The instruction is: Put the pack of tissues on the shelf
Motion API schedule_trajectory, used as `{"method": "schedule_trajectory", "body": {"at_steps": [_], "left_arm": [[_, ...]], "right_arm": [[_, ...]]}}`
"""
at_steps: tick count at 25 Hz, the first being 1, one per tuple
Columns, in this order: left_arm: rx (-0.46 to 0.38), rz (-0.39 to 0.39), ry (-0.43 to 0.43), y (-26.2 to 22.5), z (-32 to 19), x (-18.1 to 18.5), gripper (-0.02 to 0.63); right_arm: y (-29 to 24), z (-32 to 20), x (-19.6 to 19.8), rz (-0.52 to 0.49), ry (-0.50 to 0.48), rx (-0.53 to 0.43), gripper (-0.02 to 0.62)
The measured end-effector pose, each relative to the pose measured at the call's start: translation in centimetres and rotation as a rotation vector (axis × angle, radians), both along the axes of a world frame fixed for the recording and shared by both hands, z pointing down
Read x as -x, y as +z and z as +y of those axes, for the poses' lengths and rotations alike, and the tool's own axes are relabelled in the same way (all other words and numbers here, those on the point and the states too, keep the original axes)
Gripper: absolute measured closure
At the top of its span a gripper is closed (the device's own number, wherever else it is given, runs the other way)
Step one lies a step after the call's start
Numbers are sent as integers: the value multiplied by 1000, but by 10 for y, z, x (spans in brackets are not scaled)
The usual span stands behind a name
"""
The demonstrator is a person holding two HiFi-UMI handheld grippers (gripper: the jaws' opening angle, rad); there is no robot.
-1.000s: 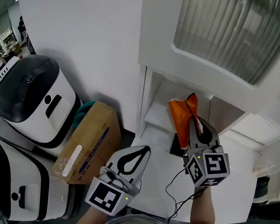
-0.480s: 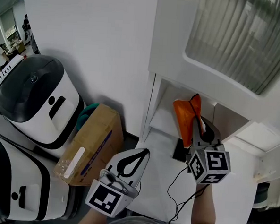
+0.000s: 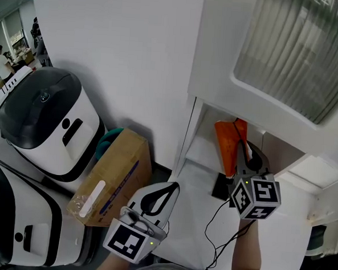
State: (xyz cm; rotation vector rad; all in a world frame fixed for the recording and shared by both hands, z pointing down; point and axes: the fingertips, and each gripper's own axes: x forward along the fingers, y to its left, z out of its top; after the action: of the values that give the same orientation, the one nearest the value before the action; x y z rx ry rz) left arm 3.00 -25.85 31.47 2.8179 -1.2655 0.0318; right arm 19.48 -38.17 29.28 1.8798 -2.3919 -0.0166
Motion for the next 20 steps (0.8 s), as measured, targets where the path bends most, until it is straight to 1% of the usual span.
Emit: {"method": "schedule_trajectory", "body": {"at_steps": [4, 7, 8, 11, 14, 20], "left_arm": [[4, -1, -5, 2, -3, 3, 566], [6, 2, -7, 2, -4, 5, 566], [6, 2, -8, 2, -4, 5, 566], [9, 2, -12, 3, -6, 7, 566], [11, 1, -12, 3, -7, 7, 566], [6, 1, -6, 3, -6, 5, 566]], "right_arm": [[-3, -8, -3, 6, 32, -7, 551], [-2, -16, -7, 16, 58, 6, 543], [-1, -18, -8, 14, 62, 14, 530], [0, -22, -12, -10, 73, 24, 466], [-7, -22, -16, -29, 86, -8, 434], [-15, -18, -12, -25, 58, -28, 436]]}}
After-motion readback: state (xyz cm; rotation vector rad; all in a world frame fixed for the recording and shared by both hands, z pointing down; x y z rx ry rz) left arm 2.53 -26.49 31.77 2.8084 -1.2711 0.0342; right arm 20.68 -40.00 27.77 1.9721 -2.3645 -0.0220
